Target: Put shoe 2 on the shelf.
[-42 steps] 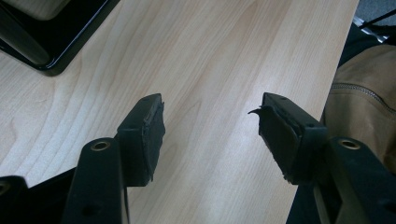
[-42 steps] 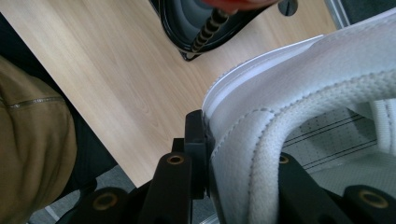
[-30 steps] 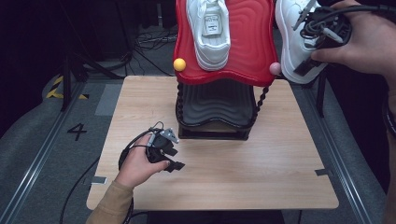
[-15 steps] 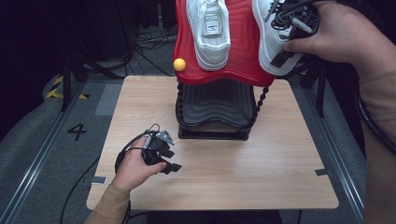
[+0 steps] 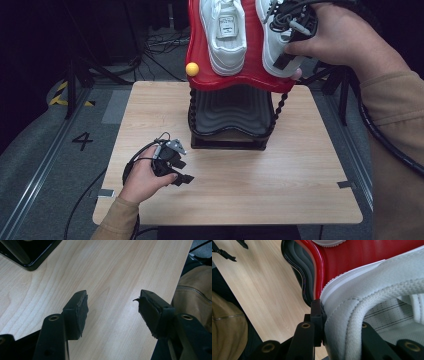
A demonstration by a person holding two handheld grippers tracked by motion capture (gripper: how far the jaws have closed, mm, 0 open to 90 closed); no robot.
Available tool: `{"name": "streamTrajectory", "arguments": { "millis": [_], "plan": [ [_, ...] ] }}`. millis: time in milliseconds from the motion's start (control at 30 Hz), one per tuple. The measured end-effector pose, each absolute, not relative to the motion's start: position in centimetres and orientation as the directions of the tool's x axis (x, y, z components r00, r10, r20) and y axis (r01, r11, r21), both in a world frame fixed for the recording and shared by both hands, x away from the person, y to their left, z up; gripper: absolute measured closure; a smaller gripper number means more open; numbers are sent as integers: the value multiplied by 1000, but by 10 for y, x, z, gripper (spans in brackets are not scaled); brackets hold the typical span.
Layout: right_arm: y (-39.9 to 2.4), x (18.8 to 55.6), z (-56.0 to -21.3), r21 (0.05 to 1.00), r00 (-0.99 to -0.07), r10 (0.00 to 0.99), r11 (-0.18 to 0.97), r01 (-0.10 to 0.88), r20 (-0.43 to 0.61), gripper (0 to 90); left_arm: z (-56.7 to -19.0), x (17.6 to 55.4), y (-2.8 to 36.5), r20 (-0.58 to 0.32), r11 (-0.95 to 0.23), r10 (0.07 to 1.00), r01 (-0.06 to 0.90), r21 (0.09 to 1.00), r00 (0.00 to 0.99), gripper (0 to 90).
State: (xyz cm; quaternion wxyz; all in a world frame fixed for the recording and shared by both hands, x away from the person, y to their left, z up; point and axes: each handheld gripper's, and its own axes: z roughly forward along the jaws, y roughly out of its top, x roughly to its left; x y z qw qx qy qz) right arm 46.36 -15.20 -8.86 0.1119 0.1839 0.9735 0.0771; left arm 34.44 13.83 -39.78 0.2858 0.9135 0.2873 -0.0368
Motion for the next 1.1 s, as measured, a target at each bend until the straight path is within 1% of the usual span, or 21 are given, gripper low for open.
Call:
{"name": "streamTrajectory", "arguments": {
  "millis": [167, 433, 500, 700, 900, 967, 1100],
  "plan": [
    [-140, 467, -92, 184, -910, 353, 931, 316, -219, 789, -398, 344, 141, -233, -666, 508, 550, 504, 829, 411],
    [-129, 475, -101, 178, -912, 352, 931, 318, -211, 781, -397, 344, 143, -233, -666, 506, 548, 506, 831, 411],
    [-127, 478, -106, 173, -910, 345, 935, 310, -230, 782, -398, 345, 143, -232, -667, 506, 548, 505, 830, 411],
    [-122, 481, -111, 180, -918, 321, 942, 284, -233, 775, -400, 346, 143, -234, -668, 508, 550, 500, 829, 411],
    [-116, 480, -114, 202, -915, 310, 944, 262, -259, 728, -401, 345, 141, -235, -676, 503, 548, 492, 832, 400],
    [-115, 480, -116, 214, -913, 306, 943, 254, -268, 685, -400, 345, 141, -235, -674, 504, 549, 495, 831, 398],
    [-112, 480, -118, 226, -909, 308, 942, 249, -282, 657, -399, 345, 142, -227, -671, 509, 548, 500, 830, 398]
  ]
}}
